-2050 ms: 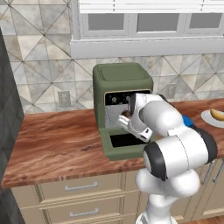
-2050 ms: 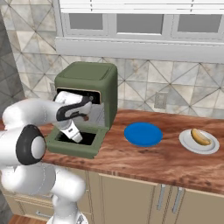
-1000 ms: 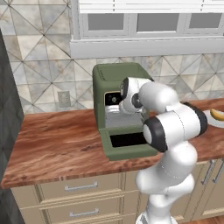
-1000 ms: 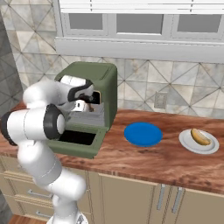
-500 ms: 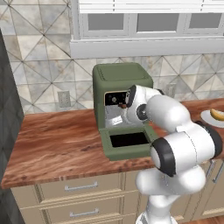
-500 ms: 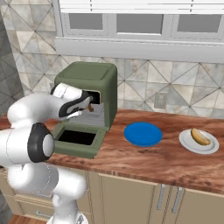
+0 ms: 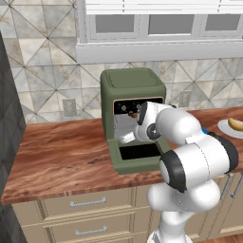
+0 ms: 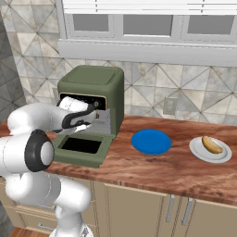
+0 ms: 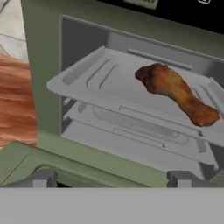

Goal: Open the toaster oven door. Place the hotdog bun on the bottom tray in the toaster oven and place the chicken drumstick on the top tray.

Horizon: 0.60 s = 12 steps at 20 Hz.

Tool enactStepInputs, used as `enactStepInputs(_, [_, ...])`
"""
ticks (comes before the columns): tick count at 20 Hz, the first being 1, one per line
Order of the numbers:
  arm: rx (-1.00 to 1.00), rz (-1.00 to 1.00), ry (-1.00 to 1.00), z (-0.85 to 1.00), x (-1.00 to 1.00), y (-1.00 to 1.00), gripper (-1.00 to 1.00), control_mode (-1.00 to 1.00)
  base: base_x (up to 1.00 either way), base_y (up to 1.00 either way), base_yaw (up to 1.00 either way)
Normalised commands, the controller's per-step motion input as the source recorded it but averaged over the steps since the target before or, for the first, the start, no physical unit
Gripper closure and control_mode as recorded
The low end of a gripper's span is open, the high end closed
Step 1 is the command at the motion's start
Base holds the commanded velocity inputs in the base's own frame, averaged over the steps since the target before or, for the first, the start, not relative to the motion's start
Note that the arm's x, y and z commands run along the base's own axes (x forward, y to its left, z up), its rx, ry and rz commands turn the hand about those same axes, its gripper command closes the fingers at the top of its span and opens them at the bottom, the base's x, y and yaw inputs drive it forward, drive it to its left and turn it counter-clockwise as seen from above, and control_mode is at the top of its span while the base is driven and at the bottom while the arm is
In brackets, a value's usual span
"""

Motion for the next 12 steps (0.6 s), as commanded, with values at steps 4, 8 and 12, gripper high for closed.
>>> enactStepInputs(4, [0.01,-0.09,0.0,-0.2,0.41,0.0,-1.0,-1.0,0.0,0.0,0.0])
enactStepInputs(8, [0.08,-0.06,0.0,0.04,0.52,-0.01,-1.0,-1.0,0.0,0.0,0.0])
enactStepInputs(12, [0.14,-0.01,0.0,0.03,0.42,-0.03,-1.0,-1.0,0.0,0.0,0.0])
